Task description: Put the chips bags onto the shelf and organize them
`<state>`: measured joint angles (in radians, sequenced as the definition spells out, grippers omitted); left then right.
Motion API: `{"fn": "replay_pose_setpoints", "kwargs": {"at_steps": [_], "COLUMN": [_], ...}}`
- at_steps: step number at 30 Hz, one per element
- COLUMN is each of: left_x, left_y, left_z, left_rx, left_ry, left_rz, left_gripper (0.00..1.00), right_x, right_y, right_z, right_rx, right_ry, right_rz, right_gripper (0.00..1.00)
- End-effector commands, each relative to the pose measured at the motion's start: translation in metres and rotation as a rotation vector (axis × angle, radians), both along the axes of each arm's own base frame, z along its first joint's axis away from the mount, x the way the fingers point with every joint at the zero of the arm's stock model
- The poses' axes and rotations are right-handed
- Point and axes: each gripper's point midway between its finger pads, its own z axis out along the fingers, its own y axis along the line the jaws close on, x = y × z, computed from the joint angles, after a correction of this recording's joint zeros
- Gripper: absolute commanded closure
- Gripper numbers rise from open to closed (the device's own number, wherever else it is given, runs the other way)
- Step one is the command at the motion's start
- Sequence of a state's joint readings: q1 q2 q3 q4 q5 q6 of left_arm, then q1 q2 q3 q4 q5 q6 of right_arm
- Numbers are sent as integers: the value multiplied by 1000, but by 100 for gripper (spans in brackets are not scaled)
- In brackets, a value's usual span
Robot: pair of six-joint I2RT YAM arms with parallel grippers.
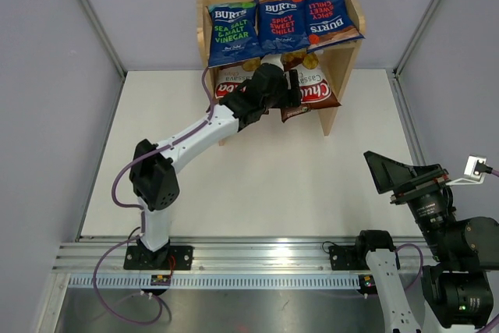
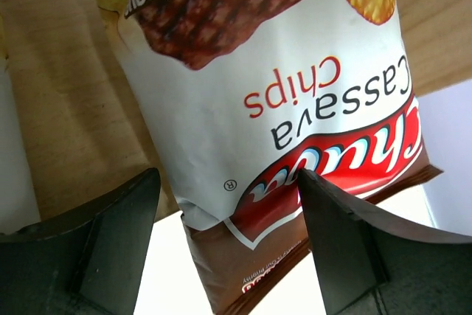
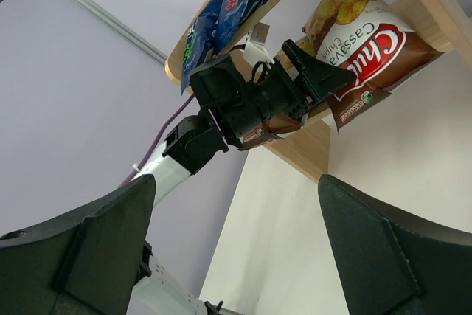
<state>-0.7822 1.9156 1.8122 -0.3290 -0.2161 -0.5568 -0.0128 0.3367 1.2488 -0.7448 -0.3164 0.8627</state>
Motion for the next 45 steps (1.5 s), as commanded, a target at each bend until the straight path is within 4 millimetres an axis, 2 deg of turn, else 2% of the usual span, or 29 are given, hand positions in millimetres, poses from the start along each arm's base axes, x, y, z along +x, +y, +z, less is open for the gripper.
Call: {"fn": "replay_pose_setpoints", "kwargs": {"at_steps": [1,2,4,5,7,8,10,12,18,26,32,40,45], "left_x": [5,4,1,-3,-7,-10,-14,-20,-26,-34,-40,-42,-43], "left_y": [-1,0,2,3,4,3,3,1,-9,-5,-7,-2,2], "left_z": [95,90,92,101,96,108,105,120,129,146,156,154,158], "left_rx": [-3,0,-10,-33,-29,-60,-63,-103,-139,-180,-183,-169,-197], "left_ry": [-294,-294,-307,-333,-341,-371,-380,-433,-477,-535,-583,-600,-646], "left_rz": [-22,-21,-17,-17,-25,-28,-37,-47,-72,-54,-47,-7,7], "left_gripper": [21,21,20,19,19,18,16,11,6,1,1,1,1], "right_x": [-7,-8,-7,-7,-6,-6,-7,-7,-7,-7,-7,-8,-6], "right_y": [6,6,6,7,7,8,7,7,8,9,11,13,13], "right_z": [11,11,11,10,10,10,10,10,11,11,12,14,13], "right_rx": [-3,0,1,2,5,7,7,5,2,1,2,2,9], "right_ry": [-54,-54,-55,-52,-52,-51,-56,-55,-57,-57,-62,-68,-64], "right_rz": [39,39,42,46,50,51,48,50,52,61,71,83,86], "right_gripper": [1,1,1,1,1,0,1,0,0,1,1,0,1]}}
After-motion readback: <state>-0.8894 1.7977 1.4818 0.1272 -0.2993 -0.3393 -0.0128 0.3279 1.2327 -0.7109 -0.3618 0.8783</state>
